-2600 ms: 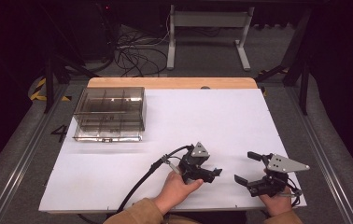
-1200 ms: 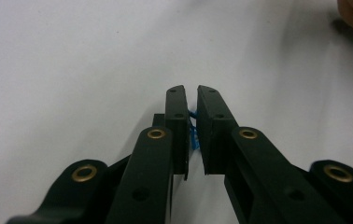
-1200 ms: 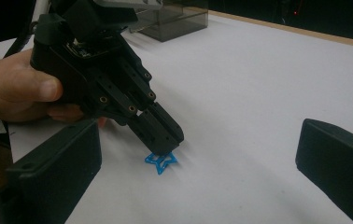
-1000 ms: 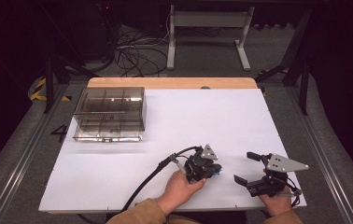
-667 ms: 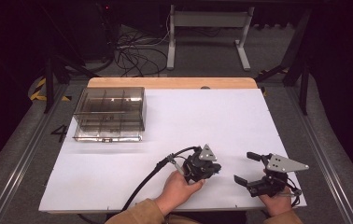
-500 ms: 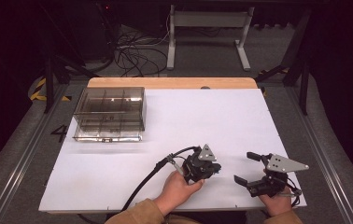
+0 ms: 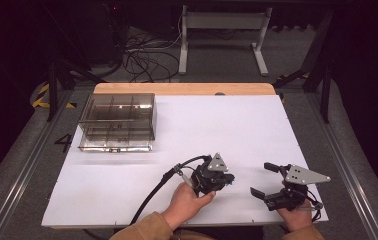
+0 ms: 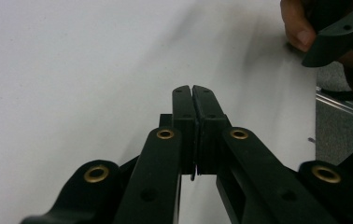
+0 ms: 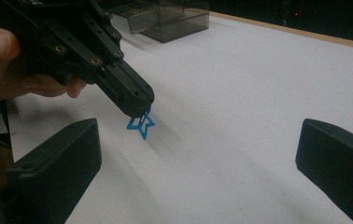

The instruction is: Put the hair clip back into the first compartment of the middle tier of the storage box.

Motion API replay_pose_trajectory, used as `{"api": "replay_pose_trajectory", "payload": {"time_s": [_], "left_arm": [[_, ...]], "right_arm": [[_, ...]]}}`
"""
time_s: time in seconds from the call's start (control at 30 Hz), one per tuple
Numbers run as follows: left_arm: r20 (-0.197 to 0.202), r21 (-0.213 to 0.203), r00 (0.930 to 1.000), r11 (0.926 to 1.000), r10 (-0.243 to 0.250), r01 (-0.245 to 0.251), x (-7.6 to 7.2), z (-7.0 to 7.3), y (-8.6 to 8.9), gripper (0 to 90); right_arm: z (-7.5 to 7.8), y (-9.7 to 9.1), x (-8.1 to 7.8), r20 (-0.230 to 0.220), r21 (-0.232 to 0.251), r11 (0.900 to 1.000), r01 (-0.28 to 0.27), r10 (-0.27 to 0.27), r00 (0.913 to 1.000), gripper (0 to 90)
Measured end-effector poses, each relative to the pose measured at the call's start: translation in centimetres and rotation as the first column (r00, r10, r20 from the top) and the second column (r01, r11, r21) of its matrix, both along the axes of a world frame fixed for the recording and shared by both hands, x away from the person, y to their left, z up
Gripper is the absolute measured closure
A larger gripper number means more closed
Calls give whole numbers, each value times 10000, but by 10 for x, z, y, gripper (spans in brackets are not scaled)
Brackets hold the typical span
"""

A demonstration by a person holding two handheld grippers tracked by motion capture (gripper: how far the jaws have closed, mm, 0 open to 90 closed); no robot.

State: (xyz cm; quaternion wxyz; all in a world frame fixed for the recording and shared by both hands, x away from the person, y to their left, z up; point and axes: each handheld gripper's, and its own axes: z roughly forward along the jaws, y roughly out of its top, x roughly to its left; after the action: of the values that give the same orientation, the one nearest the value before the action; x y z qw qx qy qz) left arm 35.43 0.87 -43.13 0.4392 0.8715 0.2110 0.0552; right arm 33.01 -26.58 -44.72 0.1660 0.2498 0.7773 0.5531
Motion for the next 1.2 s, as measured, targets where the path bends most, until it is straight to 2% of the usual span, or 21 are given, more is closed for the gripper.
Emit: {"api": "replay_pose_trajectory", "payload": {"time_s": [0.43, 0.73, 1.2], "left_arm": [[96, -371, 9998, 9992, 166, -162, -5, 16, 22, 886], [324, -642, 9977, 9962, 604, -582, -5, 29, 45, 886], [559, -750, 9917, 9909, 1160, -1117, -5, 41, 76, 886]], "right_arm": [[0, 2, 2, 14, -21, 10000, -98, 98, 10000, 9], [0, 3, 2, -1, -33, 9999, -103, 103, 9999, 9], [0, 3, 4, -38, -28, 10000, -89, 89, 10000, 9]]}}
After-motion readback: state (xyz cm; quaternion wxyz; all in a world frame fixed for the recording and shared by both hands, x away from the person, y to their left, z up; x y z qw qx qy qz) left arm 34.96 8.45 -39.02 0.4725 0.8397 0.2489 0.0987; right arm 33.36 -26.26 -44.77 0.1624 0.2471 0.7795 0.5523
